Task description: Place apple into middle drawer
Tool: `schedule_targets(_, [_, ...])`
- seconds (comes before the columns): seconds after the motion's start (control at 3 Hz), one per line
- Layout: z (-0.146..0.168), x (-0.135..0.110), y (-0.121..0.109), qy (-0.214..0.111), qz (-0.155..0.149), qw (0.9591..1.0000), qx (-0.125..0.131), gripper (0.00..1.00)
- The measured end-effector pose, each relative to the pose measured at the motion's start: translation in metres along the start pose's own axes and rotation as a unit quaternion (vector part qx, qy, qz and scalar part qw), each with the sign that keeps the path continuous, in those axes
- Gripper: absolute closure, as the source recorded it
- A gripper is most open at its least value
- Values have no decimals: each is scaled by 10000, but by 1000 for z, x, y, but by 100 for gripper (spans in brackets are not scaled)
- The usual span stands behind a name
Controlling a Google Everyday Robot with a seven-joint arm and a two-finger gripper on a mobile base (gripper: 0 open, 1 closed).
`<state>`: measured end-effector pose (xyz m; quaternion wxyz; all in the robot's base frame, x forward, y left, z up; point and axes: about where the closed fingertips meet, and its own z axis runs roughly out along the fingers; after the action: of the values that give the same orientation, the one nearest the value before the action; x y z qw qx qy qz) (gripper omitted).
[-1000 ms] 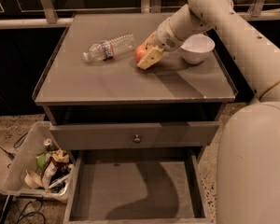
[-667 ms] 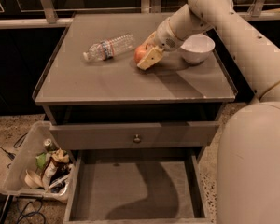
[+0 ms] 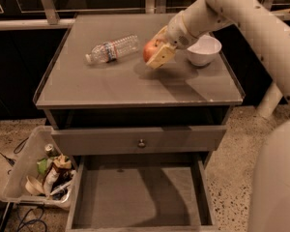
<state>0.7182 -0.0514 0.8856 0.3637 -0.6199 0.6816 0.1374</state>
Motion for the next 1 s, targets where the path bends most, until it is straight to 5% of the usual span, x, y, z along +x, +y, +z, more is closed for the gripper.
schedule_targets(0.67, [-72, -38, 46, -527, -595, 9960, 399, 100])
schedule_targets(1.0, [-96, -27, 80, -629, -572, 9947, 578, 100])
